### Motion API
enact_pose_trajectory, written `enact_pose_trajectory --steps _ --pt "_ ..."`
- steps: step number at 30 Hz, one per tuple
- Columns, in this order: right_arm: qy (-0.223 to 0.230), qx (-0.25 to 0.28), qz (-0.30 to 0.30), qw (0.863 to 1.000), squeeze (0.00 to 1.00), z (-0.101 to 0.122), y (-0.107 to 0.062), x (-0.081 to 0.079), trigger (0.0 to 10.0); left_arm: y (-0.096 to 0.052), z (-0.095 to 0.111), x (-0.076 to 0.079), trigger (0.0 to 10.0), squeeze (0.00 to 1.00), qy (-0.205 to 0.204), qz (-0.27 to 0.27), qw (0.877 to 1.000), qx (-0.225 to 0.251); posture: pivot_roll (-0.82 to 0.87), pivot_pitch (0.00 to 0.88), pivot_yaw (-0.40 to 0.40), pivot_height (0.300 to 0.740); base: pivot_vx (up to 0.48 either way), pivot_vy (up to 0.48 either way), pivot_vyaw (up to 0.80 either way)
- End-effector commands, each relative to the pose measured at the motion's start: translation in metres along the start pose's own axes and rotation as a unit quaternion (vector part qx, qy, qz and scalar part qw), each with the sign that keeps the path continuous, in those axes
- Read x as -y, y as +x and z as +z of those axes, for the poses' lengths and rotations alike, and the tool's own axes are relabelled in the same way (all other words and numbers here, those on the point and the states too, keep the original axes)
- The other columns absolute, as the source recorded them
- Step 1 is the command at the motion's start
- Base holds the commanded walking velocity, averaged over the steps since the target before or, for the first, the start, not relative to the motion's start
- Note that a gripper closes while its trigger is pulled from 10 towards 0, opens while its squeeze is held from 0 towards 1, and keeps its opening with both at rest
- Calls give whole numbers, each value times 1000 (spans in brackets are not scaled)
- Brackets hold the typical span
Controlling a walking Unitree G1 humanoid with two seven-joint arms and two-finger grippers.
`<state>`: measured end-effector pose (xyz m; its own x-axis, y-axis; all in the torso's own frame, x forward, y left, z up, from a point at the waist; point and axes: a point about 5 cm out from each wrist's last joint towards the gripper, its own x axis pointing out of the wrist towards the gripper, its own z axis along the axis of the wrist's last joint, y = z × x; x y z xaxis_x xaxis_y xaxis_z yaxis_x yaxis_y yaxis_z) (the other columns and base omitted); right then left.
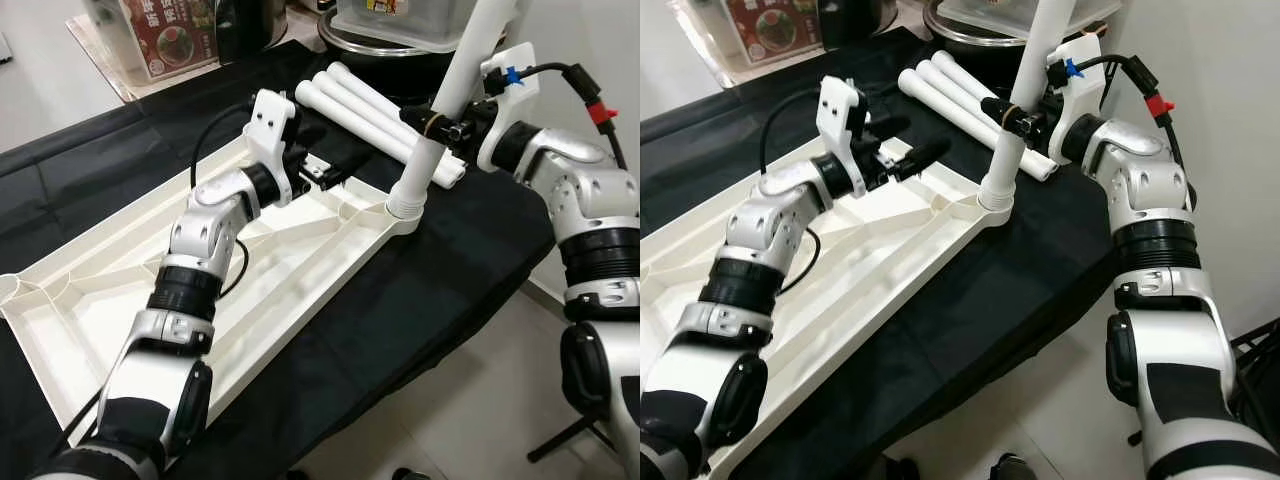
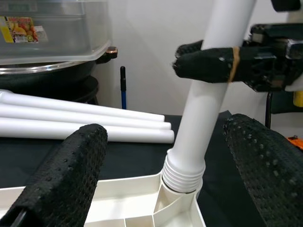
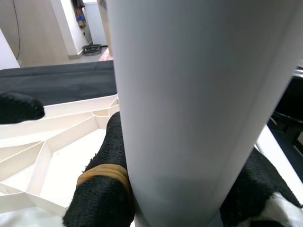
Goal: Building children table
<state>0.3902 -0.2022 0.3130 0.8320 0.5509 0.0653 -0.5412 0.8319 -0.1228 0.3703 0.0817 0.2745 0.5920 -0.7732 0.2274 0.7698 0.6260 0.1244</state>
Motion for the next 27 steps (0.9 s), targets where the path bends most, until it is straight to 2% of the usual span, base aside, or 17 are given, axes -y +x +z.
enact_pose_trajectory --steps 1,7,8,11,16,22,27 --pt "0 -10 1 1000 0 -1 2 -1 0 -3 -3 5 10000 0 1 -1 1000 -6 -72 179 47 740 0 0 0" --pt "8 -17 10 1000 0 -8 3 -5 0 -5 -9 14 10000 0 9 -7 1000 -17 -70 188 44 740 0 0 0" --pt "3 -5 42 999 0 -11 4 -12 0 -7 -13 19 10000 0 14 -13 1000 -25 -70 193 46 740 0 0 0" --pt "-2 -1 66 998 0 -14 5 -17 0 -9 -14 21 10000 0 15 -14 999 -29 -69 195 46 740 0 0 0" --pt "0 -17 80 997 0 -23 2 -17 0 -15 -14 26 10000 0 19 -12 999 -37 -64 203 42 740 0 0 0" --pt "15 -44 60 997 0 -36 -1 -14 0 -19 -15 29 10000 0 20 -11 999 -41 -66 206 42 740 0 0 0" --pt "26 -103 4 994 0 -62 -1 -13 0 -20 -15 31 10000 0 23 -8 999 -46 -69 207 41 740 0 0 0"
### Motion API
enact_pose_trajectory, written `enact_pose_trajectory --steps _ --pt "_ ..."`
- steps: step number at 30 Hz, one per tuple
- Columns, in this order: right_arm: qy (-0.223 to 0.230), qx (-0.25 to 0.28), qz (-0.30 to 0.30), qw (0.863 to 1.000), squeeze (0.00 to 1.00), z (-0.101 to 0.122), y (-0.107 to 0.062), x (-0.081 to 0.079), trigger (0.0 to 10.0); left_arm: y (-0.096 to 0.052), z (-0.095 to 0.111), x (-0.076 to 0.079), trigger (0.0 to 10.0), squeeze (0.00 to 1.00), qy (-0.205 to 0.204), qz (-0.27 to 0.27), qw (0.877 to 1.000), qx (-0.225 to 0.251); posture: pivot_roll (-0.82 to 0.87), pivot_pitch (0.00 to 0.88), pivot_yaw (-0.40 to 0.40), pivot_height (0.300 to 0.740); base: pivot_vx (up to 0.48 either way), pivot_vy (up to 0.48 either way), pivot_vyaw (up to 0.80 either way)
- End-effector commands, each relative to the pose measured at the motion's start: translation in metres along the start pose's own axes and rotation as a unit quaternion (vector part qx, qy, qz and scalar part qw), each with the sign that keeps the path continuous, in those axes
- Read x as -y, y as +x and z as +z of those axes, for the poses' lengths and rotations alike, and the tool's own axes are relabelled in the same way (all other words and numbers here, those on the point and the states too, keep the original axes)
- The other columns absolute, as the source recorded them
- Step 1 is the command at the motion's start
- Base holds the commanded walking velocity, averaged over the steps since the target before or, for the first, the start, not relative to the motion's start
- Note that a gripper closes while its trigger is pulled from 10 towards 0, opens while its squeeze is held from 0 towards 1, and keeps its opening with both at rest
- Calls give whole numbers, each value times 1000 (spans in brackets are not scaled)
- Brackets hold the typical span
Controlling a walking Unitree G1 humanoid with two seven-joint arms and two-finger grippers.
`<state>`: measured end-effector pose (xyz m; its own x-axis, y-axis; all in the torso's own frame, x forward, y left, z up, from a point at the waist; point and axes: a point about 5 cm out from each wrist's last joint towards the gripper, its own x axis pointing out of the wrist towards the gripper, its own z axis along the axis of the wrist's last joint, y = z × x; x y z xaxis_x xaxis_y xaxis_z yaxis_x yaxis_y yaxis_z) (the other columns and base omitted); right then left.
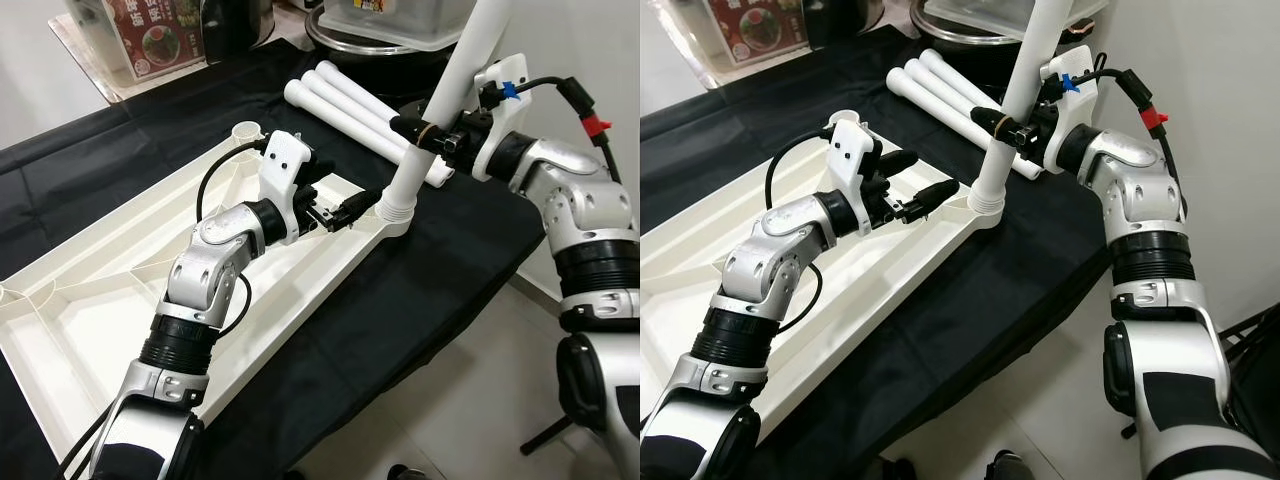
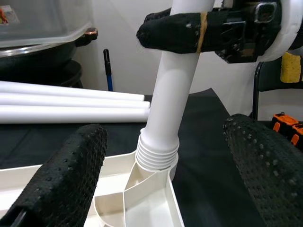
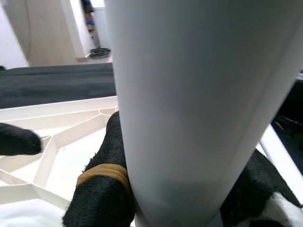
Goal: Building children table
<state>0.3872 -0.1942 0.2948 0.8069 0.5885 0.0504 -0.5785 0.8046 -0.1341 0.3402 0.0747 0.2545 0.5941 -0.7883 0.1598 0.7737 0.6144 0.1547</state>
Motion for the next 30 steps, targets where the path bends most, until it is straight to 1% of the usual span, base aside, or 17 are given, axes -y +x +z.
enact_pose_trajectory --steps 1,4,5,6,7,8,12,16,19,22,23,24,26,27,28,29,30 --pt "32 -98 -18 995 0 -45 -1 -3 0 -3 -3 1 10000 0 9 1 1000 -13 -69 207 41 740 0 0 0" --pt "31 -110 -26 993 0 -50 1 -6 0 -3 -2 2 10000 0 8 1 1000 -13 -72 205 41 740 0 0 0" --pt "36 -122 -40 991 0 -56 3 -8 0 -3 -2 3 10000 0 7 1 1000 -13 -77 198 40 740 0 0 0" --pt "46 -138 -70 987 0 -64 5 -11 0 -2 -3 5 10000 0 7 1 1000 -13 -80 196 37 740 0 0 0" --pt "46 -138 -70 987 0 -64 5 -11 0 -2 -3 5 10000 0 7 1 1000 -13 -80 196 37 740 0 0 0" --pt "54 -146 -93 983 0 -70 7 -13 0 -1 -4 7 10000 0 6 1 1000 -14 -82 194 35 740 0 0 0" --pt "59 -152 -108 981 0 -74 8 -16 0 0 -4 9 10000 0 4 0 1000 -14 -84 194 32 740 0 0 0" --pt "53 -165 -141 975 0 -80 12 -25 0 1 -6 13 10000 0 -1 1 1000 -14 -87 201 29 740 0 0 0" --pt "50 -168 -145 974 0 -82 13 -28 0 1 -6 14 10000 0 -1 1 1000 -15 -87 202 28 740 0 0 0" --pt "58 -166 -152 973 0 -83 17 -37 0 2 -9 18 10000 0 -5 -3 1000 -17 -87 203 29 740 0 0 0" --pt "58 -166 -152 973 0 -83 17 -37 0 2 -9 18 10000 0 -5 -3 1000 -17 -87 203 29 740 0 0 0" --pt "62 -164 -155 972 0 -83 18 -39 0 3 -10 20 10000 0 -6 -4 1000 -18 -87 203 29 740 0 0 0" --pt "69 -161 -155 972 0 -82 20 -44 0 7 -12 29 10000 0 -11 -16 1000 -18 -86 202 29 740 0 0 0" --pt "69 -161 -155 972 0 -82 20 -44 0 7 -12 29 10000 0 -11 -16 1000 -18 -86 202 29 740 0 0 0" --pt "71 -159 -155 972 0 -82 21 -47 0 13 -15 39 10000 0 -10 -28 999 -23 -86 202 30 740 0 0 0" --pt "71 -159 -155 972 0 -82 21 -47 0 13 -15 39 10000 0 -10 -28 999 -23 -86 202 30 740 0 0 0" --pt "72 -157 -156 973 0 -81 21 -47 0 20 -20 46 10000 0 -11 -26 999 -32 -81 201 31 740 0 0 0"
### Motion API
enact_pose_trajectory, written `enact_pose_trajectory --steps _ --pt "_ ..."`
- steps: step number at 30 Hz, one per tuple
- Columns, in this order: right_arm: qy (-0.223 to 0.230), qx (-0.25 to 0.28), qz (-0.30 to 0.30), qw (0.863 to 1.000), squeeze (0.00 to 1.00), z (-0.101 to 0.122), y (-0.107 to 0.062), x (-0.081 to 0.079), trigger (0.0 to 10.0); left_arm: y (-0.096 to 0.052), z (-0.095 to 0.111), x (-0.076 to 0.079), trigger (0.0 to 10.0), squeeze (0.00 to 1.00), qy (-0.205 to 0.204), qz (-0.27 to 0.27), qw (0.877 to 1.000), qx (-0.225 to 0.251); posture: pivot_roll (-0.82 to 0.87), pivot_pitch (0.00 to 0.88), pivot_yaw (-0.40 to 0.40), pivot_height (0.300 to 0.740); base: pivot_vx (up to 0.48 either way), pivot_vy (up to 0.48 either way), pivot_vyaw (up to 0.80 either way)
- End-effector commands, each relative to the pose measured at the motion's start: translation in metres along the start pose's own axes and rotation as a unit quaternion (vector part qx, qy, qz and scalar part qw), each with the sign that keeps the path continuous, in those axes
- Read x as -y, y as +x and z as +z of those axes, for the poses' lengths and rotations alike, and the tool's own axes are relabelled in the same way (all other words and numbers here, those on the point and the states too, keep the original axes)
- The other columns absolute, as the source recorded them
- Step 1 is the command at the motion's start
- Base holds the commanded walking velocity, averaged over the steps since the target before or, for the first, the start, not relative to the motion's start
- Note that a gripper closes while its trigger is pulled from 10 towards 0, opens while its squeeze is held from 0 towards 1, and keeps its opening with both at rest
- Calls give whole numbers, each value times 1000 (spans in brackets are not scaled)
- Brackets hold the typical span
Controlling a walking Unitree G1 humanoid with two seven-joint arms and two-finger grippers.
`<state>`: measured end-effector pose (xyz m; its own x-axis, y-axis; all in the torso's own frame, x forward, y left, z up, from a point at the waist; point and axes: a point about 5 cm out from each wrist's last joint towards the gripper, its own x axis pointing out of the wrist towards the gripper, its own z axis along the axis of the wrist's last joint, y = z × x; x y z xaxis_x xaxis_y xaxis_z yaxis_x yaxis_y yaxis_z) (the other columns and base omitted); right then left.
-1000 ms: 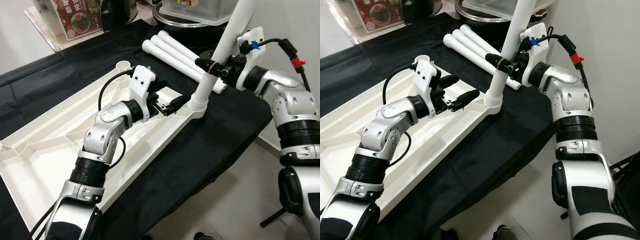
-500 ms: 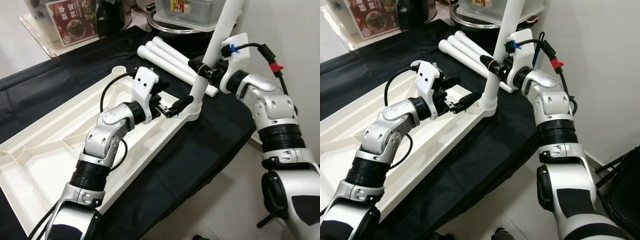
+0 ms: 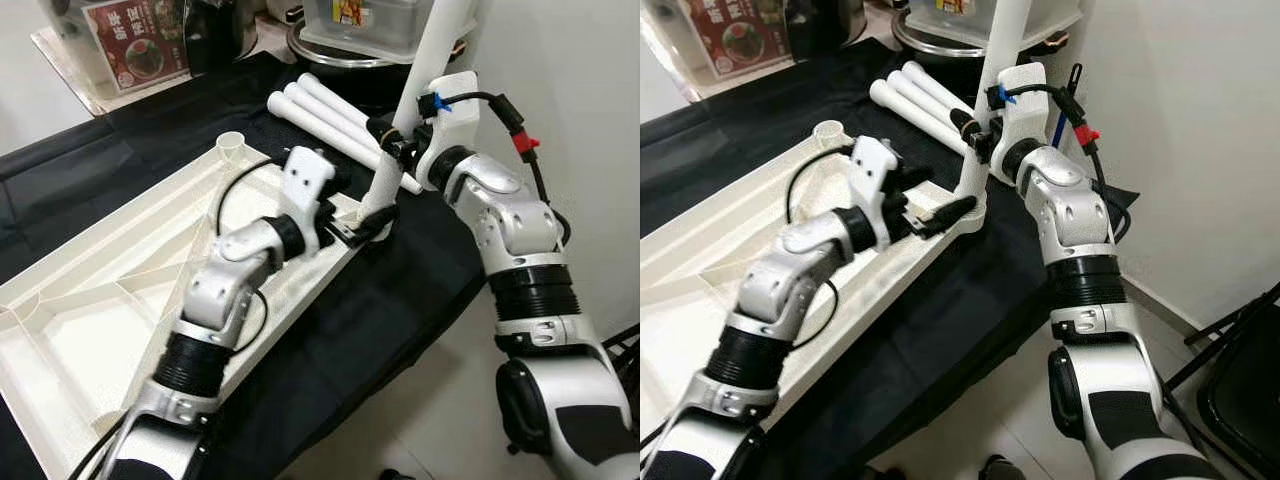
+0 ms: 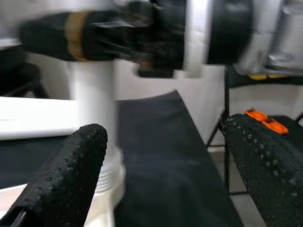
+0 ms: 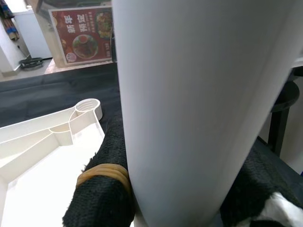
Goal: Building children table
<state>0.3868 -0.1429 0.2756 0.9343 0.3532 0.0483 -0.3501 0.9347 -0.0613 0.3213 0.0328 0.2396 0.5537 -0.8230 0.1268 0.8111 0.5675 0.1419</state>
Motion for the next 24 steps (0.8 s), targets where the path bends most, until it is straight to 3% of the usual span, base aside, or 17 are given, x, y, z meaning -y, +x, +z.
enact_pose_trajectory --steps 1,9,11,15,16,19,24 --pt "24 -143 -31 989 0 -64 -6 2 0 14 -19 13 10000 0 2 17 999 -39 -86 199 34 740 0 0 0" --pt "26 -138 -34 989 0 -62 -7 1 0 34 -32 15 10000 0 -16 99 993 -57 -84 199 33 740 0 0 0" --pt "31 -136 -31 990 0 -60 -7 -1 0 41 -34 15 10000 0 -1 135 988 -71 -84 199 33 740 0 0 0" --pt "32 -134 -30 990 0 -59 -6 -3 0 44 -34 15 10000 0 13 151 986 -74 -84 198 40 740 0 0 0" --pt "33 -133 -28 990 0 -59 -6 -5 0 44 -33 12 10000 1000 14 165 984 -72 -85 198 41 740 0 0 0" --pt "34 -132 -24 990 0 -59 -6 -7 0 44 -31 3 10000 1000 -2 193 979 -59 -83 199 39 740 0 0 0" --pt "34 -135 -22 990 0 -60 -6 -8 0 46 -27 5 10000 1000 -21 189 981 -41 -80 199 37 740 0 0 0"
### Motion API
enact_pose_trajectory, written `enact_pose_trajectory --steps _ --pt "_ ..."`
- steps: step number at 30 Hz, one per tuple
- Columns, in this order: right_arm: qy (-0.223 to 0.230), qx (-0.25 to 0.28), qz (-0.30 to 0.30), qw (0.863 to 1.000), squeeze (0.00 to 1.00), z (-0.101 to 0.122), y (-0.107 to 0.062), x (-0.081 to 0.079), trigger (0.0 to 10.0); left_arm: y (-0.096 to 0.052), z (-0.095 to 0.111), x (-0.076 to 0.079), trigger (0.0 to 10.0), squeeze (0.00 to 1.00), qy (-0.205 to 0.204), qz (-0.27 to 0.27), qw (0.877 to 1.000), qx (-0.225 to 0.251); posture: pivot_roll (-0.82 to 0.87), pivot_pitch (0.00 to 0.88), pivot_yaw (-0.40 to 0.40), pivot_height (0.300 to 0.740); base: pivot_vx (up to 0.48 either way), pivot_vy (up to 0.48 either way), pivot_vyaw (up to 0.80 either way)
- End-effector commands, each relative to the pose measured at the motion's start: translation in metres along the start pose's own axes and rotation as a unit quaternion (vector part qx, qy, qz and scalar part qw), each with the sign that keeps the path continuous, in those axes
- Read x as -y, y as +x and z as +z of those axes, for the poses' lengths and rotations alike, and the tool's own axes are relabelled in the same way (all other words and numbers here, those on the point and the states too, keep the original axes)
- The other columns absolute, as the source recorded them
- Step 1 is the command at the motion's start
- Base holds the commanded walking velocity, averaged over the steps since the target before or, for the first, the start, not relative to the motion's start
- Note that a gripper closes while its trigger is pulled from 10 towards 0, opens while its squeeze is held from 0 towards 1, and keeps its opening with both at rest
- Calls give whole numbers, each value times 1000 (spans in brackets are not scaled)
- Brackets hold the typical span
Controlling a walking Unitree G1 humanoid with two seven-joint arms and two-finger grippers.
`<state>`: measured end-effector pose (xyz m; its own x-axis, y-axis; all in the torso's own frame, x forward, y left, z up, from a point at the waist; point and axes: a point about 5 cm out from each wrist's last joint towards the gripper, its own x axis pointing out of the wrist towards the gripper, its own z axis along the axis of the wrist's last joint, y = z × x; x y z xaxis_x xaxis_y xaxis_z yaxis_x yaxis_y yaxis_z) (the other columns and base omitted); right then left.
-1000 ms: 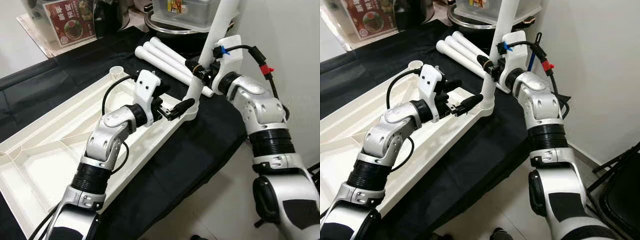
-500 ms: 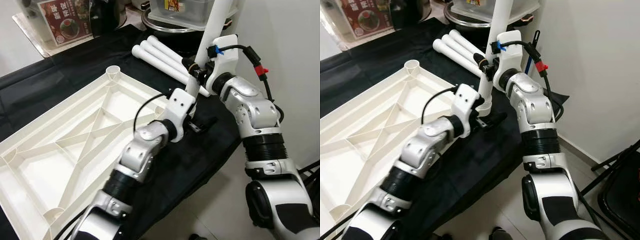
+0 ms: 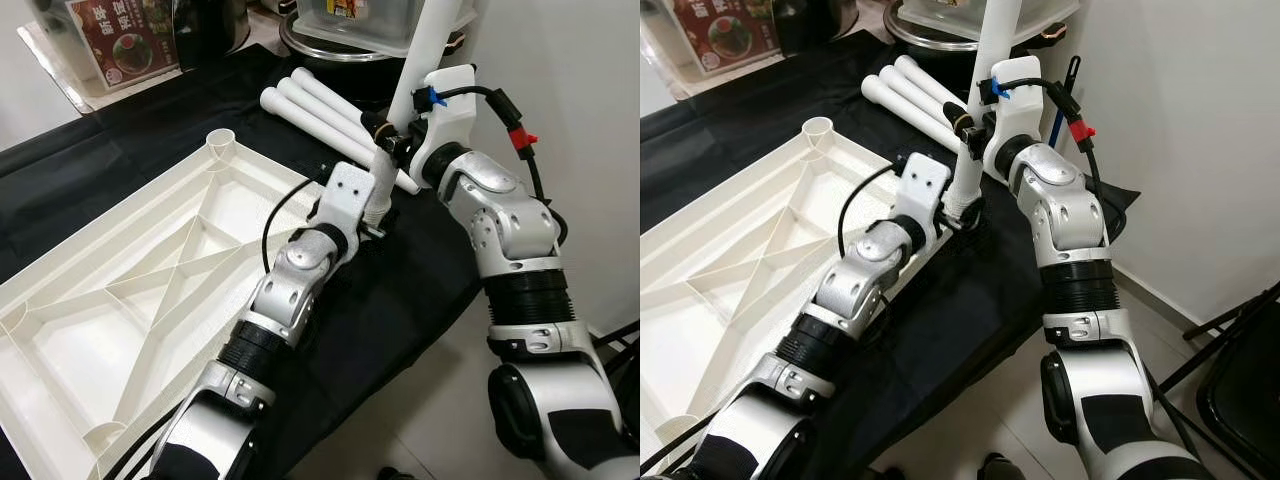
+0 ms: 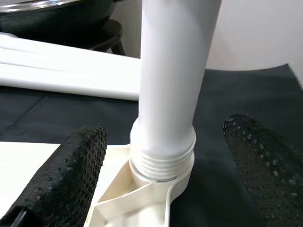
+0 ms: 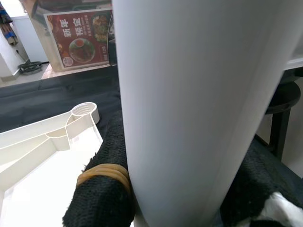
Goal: Building children table
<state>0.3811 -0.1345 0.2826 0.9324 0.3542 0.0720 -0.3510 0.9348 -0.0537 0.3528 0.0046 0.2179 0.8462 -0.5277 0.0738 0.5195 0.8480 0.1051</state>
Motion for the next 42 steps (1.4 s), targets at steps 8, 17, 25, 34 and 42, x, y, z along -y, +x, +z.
enact_pose_trajectory --steps 8,17,25,34,42 --pt "32 -150 -14 988 0 -69 -4 -4 0 8 10 33 10000 1000 -75 -38 996 30 -82 200 34 740 0 0 0" --pt "35 -149 -4 988 0 -69 -4 -9 0 17 3 45 10000 0 -59 -27 998 23 -87 201 32 740 0 0 0" --pt "38 -145 2 989 0 -66 -4 -11 0 25 8 30 10000 0 -61 9 998 33 -92 202 32 740 0 0 0" --pt "40 -146 5 988 0 -67 -5 -13 0 32 12 32 7373 0 -70 8 997 36 -99 202 34 740 0 0 0" --pt "38 -145 5 989 0 -66 -6 -12 0 35 15 31 0 0 -73 9 996 41 -105 199 38 740 0 0 0"
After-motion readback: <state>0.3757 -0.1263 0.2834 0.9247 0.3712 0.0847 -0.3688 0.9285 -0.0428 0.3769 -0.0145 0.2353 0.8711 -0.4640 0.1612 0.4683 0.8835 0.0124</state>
